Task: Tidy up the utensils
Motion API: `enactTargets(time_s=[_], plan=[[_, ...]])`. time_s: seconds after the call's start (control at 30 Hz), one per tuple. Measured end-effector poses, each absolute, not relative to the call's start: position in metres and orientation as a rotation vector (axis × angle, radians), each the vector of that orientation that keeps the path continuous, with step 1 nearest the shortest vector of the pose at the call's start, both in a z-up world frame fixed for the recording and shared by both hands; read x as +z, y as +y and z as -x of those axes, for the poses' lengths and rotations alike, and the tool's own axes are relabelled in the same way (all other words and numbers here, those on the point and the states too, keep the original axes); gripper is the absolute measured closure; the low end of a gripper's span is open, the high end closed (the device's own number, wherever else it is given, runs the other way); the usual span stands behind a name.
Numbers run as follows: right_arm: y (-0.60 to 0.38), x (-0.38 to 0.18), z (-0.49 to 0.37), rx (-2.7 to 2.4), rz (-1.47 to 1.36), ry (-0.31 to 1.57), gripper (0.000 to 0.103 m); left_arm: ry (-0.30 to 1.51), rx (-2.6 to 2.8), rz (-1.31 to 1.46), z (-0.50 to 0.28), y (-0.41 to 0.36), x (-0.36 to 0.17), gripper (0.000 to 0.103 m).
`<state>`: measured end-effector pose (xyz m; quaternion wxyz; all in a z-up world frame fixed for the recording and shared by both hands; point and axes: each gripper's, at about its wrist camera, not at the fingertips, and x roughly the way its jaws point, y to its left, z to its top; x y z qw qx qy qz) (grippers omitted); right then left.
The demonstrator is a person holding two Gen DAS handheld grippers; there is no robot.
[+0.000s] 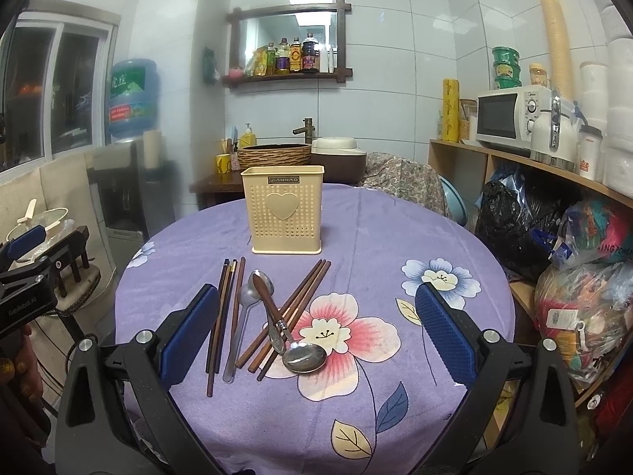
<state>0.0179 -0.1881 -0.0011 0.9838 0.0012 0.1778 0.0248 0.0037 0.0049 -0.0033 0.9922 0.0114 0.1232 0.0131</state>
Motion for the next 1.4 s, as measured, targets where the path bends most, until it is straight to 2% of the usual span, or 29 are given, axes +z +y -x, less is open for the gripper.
enactTargets(time_s=[0.93,1.4], plan=[[-0.174,-0.007,-0.039,0.101,0.038,0.399,0.005,0.309,0.031,-0.026,-0.021,0.012,-0.012,0.005],[-0.16,-0.04,-0.122,0.254,0.165,0.614,0.005,0.536,-0.092,-0.054,-0.094,0.012,-0.043,0.005]])
